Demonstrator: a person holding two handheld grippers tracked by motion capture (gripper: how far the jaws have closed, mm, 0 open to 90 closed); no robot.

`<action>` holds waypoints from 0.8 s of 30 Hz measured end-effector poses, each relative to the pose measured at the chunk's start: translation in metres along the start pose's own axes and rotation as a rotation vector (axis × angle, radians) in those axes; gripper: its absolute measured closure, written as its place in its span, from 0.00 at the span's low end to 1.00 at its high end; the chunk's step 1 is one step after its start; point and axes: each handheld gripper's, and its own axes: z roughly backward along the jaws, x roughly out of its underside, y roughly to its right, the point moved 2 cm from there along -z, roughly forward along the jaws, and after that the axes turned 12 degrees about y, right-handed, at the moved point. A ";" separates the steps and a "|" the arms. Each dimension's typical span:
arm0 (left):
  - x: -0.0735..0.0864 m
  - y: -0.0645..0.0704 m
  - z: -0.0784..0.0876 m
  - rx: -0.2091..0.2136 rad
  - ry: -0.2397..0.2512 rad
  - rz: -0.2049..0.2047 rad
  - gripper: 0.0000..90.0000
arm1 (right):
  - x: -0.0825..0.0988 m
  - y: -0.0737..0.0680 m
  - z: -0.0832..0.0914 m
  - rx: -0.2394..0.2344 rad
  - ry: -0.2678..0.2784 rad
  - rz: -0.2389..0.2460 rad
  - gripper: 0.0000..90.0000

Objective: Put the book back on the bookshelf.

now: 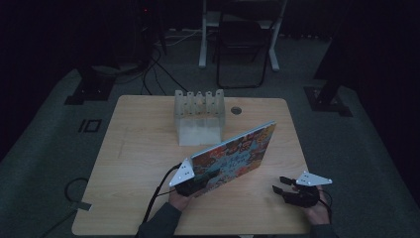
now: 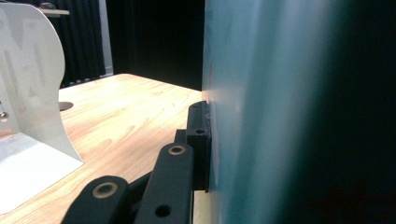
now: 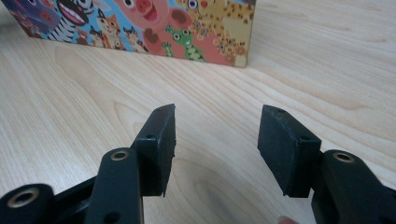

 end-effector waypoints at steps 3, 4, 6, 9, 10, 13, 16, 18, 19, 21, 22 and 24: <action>0.000 0.001 0.000 0.000 0.000 -0.005 0.89 | 0.003 0.000 0.000 0.001 -0.007 -0.001 0.51; 0.000 0.001 0.000 0.000 0.000 -0.008 0.89 | 0.003 -0.001 0.000 0.003 -0.011 0.000 0.51; 0.000 0.002 0.000 0.002 -0.001 -0.017 0.89 | 0.005 -0.001 0.000 0.006 -0.019 0.004 0.51; 0.000 0.003 0.000 0.009 0.000 -0.017 0.89 | 0.006 -0.002 0.000 0.009 -0.022 0.004 0.51; 0.000 0.003 0.000 0.011 0.001 -0.013 0.89 | 0.007 -0.002 0.000 0.009 -0.022 0.004 0.51; 0.001 0.002 0.000 0.021 0.003 -0.001 0.88 | 0.009 -0.002 0.001 0.011 -0.027 0.004 0.51; 0.001 0.003 -0.001 0.033 0.009 0.006 0.86 | 0.011 -0.002 0.001 0.014 -0.040 0.010 0.51; 0.002 0.004 -0.001 0.034 0.007 0.000 0.86 | 0.012 -0.002 0.001 0.014 -0.044 0.011 0.51; 0.002 0.004 -0.001 0.034 0.009 0.000 0.86 | 0.013 -0.002 0.001 0.014 -0.046 0.011 0.51; 0.002 0.004 -0.001 0.036 0.010 0.001 0.85 | 0.014 -0.002 0.001 0.015 -0.048 0.010 0.51; 0.002 0.004 -0.001 0.035 0.011 0.003 0.85 | 0.014 -0.002 0.002 0.017 -0.049 0.010 0.51; 0.002 0.004 -0.001 0.034 0.012 0.005 0.85 | 0.015 -0.002 0.002 0.022 -0.054 0.016 0.50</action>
